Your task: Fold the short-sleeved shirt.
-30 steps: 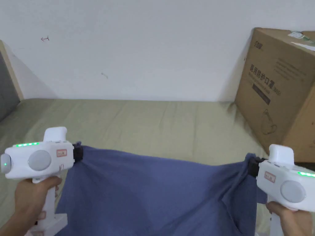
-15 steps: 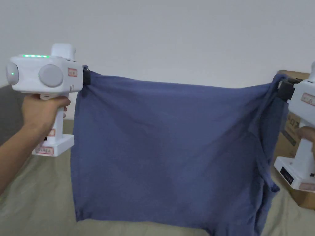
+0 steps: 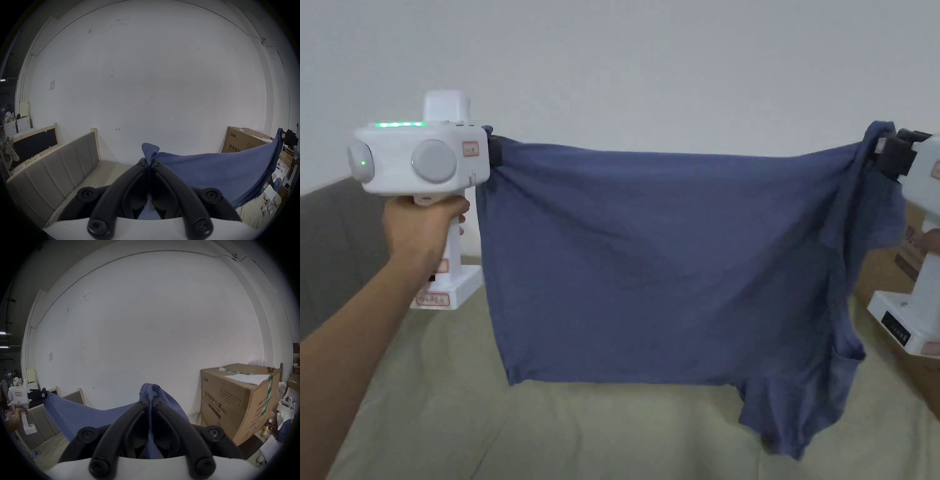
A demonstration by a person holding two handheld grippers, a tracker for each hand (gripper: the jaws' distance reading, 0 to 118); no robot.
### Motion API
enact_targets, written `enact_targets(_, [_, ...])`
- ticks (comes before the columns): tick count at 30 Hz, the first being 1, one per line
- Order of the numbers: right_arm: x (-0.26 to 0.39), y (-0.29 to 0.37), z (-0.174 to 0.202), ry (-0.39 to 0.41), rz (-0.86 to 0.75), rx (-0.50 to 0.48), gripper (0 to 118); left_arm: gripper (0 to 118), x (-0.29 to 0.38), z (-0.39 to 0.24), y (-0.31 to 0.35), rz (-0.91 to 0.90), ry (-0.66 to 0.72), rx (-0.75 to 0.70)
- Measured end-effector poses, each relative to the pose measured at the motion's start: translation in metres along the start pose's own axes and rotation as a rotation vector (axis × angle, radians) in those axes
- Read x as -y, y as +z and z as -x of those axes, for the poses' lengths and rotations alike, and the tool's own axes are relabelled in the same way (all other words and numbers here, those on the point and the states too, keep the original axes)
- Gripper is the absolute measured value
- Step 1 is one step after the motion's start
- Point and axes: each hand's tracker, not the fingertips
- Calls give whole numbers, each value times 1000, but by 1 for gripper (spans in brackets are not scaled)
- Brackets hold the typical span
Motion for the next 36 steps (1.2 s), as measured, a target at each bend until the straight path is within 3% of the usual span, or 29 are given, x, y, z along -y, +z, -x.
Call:
enact_targets(5, [70, -15, -11, -4, 91, 1, 2, 1, 75, 2, -33, 96, -21, -26])
enact_targets(13, [176, 14, -24, -51, 233, -31, 2, 1, 196, 16, -20, 261, 21, 8])
enact_targets(27, [282, 192, -21, -180, 431, -35, 2, 1, 319, 36, 158, 451, 1, 29])
enact_targets(36, [338, 299, -11, -160, 614, -25, 2, 1, 391, 52, 243, 594, 36, -17])
